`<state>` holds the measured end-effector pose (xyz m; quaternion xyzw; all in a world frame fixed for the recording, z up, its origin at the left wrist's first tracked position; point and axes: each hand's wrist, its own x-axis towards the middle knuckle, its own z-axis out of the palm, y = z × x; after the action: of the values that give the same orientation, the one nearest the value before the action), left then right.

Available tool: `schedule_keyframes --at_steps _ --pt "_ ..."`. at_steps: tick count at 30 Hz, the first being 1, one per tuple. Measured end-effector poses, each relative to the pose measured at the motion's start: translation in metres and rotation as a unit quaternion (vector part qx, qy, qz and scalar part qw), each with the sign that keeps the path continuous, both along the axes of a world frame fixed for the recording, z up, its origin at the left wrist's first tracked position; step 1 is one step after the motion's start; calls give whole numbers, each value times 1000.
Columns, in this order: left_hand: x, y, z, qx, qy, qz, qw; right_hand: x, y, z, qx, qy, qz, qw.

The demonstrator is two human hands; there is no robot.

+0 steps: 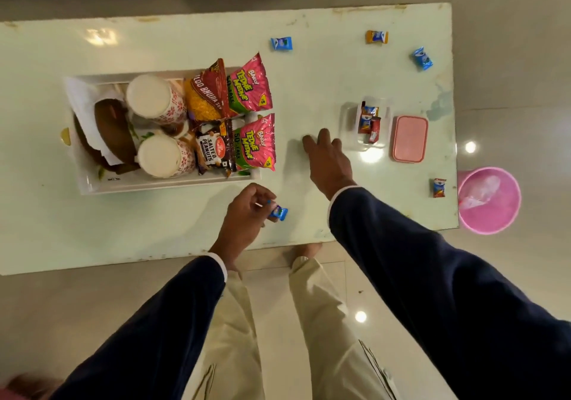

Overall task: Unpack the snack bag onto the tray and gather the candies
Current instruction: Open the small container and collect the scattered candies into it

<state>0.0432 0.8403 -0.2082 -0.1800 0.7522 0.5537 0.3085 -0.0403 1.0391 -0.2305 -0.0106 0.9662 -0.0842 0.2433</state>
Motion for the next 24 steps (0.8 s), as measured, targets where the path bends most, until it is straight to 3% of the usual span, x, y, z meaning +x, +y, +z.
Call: schedule_keyframes --at_steps 3,5,7,10,15,18,21,24 --pt "-19 13 7 20 23 10 999 20 9 -5 -61 -30 -16 998" --pt "-31 29 12 37 44 6 998 32 22 -5 -141 -61 -97 983" --pt "-44 47 17 48 69 -11 996 38 40 1 -226 -74 -223 945" --pt "-65 82 22 39 104 -36 993 39 74 20 -320 -19 -394 861" --pt "-109 139 15 -12 127 -70 989 16 122 39 -376 86 -483 786" --pt "-133 166 10 -65 162 -91 980 -3 134 38 -353 92 -491 791" --pt "-141 185 13 -107 192 -153 963 -13 136 39 -332 96 -444 826" --pt "-138 185 18 -85 193 -174 962 -12 142 43 -327 102 -447 826"
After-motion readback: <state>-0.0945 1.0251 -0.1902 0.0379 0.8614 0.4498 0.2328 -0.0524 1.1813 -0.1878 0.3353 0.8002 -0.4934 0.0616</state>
